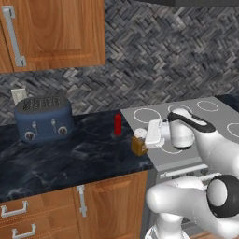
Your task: Collect the turmeric, ketchup, and shaker from the cabinet and place them next to the stove.
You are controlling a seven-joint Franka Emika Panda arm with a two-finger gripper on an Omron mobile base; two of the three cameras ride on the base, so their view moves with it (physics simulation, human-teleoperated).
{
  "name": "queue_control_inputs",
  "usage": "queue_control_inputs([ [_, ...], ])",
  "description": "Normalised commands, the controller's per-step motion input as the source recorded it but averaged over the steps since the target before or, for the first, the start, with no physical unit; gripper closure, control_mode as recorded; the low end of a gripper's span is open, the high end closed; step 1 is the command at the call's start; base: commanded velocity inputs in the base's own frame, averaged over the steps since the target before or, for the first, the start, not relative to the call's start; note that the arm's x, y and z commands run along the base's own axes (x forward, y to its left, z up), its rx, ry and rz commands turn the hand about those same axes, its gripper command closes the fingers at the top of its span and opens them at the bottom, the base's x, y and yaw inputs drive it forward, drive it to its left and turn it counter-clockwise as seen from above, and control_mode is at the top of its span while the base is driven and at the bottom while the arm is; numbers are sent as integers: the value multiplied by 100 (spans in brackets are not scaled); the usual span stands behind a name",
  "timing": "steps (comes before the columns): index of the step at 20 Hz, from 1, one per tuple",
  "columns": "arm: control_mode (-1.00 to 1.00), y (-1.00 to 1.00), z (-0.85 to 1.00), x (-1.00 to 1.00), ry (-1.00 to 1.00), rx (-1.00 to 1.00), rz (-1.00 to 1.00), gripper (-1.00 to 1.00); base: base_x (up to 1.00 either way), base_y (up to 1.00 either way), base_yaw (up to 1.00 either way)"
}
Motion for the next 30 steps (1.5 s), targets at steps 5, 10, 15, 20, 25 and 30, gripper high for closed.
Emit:
queue_control_inputs([
  [5, -100, 10, -28, 28, 0, -6, 0, 100, 0, 0, 0],
  [10, -100, 15, -27, 30, 0, -1, 0, 100, 0, 0, 0],
  [15, -100, 9, -32, 27, 0, 0, 1, 100, 0, 0, 0],
  [20, -100, 1, -30, 27, 0, 0, 3, 100, 0, 0, 0],
  [25, -100, 0, -35, 15, 0, 0, 2, -100, 0, 0, 0],
  [30, -100, 0, -8, -25, -8, 0, 0, -100, 0, 0, 0],
])
